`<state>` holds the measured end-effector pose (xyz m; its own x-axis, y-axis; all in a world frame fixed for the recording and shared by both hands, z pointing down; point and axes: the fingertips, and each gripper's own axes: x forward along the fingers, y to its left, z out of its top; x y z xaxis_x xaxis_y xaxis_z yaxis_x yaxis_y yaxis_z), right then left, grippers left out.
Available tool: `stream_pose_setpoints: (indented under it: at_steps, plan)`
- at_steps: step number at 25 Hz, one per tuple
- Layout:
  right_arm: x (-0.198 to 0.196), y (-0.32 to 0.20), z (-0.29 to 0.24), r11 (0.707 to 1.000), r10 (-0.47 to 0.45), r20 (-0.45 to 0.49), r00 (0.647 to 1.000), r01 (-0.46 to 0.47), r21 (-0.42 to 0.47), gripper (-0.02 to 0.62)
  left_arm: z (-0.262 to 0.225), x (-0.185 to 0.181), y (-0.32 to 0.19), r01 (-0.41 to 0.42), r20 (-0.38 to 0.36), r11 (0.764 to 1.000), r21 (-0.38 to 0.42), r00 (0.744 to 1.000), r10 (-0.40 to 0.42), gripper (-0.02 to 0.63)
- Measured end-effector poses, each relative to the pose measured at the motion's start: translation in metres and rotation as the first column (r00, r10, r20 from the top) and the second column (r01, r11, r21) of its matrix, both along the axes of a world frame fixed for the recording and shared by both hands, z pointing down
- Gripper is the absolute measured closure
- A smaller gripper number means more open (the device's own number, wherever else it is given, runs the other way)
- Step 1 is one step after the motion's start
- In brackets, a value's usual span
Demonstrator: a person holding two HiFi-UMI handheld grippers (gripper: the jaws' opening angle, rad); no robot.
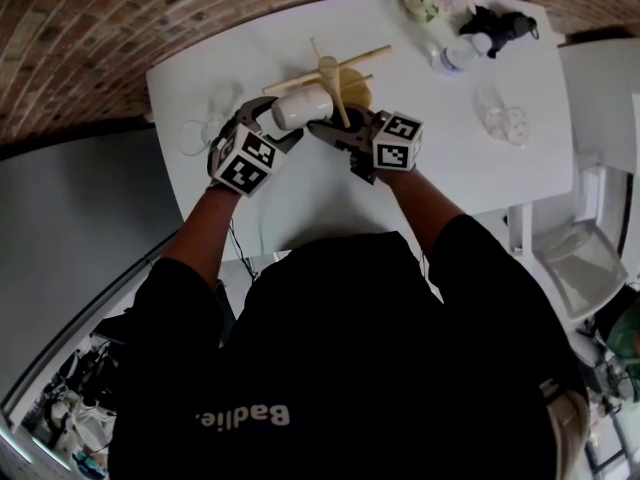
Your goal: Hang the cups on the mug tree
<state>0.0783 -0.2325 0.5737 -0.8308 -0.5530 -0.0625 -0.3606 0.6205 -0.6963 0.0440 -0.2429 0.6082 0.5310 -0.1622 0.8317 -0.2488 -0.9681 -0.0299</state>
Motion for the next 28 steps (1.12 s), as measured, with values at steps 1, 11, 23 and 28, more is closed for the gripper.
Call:
stream_pose_setpoints:
  at_steps: [1,11,23,28]
  plan:
    - [0.0,0.0,0.002,1.0,-0.001,-0.006,1.0,0.001,-0.001,0.41,0.001,0.0,-0.001,0.002,0.004,1.0,0.004,1.0,-0.002,0.293]
    - [0.0,-0.002,0.009,1.0,-0.021,-0.06,0.998,0.019,-0.021,0.4,0.01,0.001,-0.004,0.021,0.024,0.999,0.024,0.999,-0.021,0.291]
    - [0.003,-0.001,0.008,0.999,0.011,-0.104,0.995,-0.015,-0.037,0.399,0.013,0.003,-0.003,0.036,-0.005,0.999,0.015,0.999,-0.036,0.288]
    - [0.013,0.001,0.01,0.998,0.042,-0.116,0.992,-0.048,-0.043,0.399,0.017,0.001,-0.002,0.058,-0.014,0.998,-0.002,0.998,-0.058,0.275]
